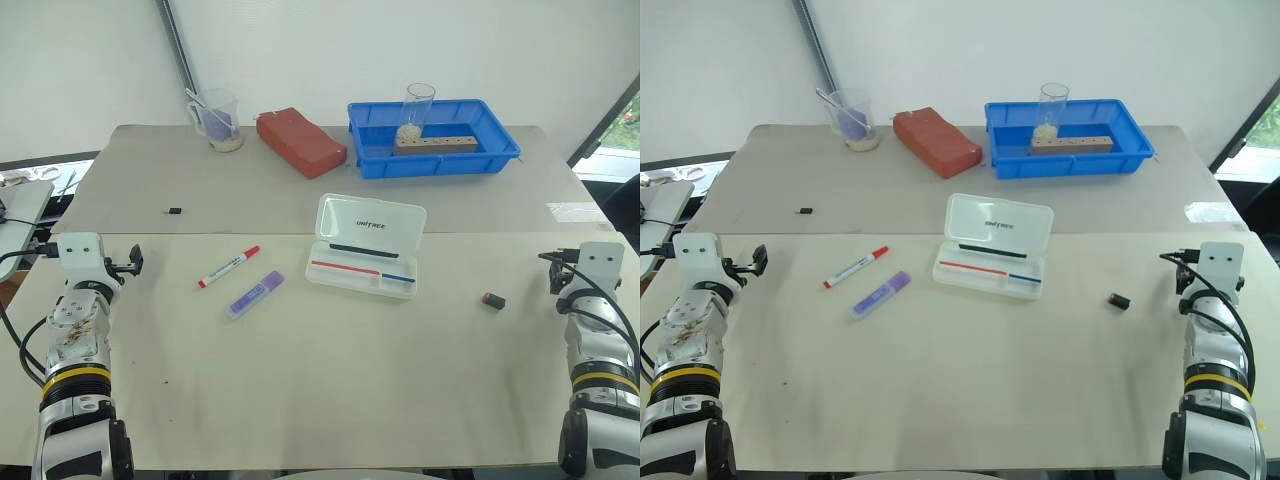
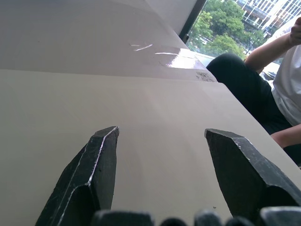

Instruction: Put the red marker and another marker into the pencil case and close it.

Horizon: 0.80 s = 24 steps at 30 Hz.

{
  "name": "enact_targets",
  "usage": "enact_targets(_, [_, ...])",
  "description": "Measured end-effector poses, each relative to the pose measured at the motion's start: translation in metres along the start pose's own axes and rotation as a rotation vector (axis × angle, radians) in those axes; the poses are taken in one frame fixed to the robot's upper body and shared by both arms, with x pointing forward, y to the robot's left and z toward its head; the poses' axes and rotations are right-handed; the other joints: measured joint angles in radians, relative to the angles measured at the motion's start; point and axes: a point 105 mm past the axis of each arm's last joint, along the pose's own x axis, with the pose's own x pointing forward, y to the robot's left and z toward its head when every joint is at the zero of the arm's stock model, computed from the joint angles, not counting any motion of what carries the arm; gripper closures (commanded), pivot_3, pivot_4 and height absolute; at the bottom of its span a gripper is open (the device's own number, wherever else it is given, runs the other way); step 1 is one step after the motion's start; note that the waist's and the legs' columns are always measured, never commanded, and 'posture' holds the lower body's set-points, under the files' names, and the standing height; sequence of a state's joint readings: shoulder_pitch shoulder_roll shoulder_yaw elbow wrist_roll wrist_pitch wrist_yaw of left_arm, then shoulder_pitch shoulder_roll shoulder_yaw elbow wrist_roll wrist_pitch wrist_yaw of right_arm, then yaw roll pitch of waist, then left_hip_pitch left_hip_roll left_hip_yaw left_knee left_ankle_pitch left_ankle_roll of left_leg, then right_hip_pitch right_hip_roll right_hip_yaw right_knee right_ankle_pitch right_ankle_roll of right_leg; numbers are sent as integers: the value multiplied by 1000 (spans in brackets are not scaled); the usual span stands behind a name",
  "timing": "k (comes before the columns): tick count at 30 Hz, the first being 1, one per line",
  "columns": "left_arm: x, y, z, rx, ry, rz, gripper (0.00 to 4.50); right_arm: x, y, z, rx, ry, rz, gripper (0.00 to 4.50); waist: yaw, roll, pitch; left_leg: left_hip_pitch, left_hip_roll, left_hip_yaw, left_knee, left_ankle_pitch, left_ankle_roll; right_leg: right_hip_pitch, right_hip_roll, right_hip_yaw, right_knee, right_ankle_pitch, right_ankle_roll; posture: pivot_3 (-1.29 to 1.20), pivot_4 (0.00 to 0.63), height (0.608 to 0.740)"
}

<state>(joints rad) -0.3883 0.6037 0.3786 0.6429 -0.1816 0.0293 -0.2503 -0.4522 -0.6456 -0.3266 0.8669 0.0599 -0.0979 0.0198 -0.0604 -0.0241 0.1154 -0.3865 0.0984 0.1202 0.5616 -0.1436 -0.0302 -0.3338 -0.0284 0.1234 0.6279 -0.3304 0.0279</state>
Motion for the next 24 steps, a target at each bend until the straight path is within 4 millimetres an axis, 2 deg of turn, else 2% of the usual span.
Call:
enact_targets(10, [-11, 2, 11, -38, -43, -65, 32, 1, 3, 6, -16, -15, 39, 1235, -3, 0, 0, 0, 0, 0, 0, 0, 0, 0, 0, 0, 0, 0, 0, 0, 150, 740])
enact_targets(16, [-18, 1, 21, -27, -46, -138, 32, 2, 15, 28, -21, -71, 124, 1235, -3, 0, 0, -1, 0, 0, 0, 0, 0, -1, 0, 0, 0, 0, 0, 0, 150, 740])
enact_targets(20, [-26, -18, 61, 35, -115, -328, 32, -6, 41, 67, -22, -172, 316, 1235, -1, 1, 0, -2, 1, -1, 0, -1, -1, -1, 1, -1, 0, 0, 0, 0, 150, 740])
enact_targets(22, [-29, -41, 85, 68, -142, -463, 32, -16, 54, 87, -43, -223, 437, 1235, 7, 2, 1, -3, 0, -1, 0, -3, -5, -1, 0, -3, 0, 0, 0, 0, 150, 740])
enact_targets(24, [-32, -80, 117, 65, -177, -648, 32, -33, 68, 106, -85, -272, 577, 1235, 25, 3, 1, -4, 1, -3, 2, -3, -5, -1, 0, -6, 1, 0, 0, 0, 150, 740])
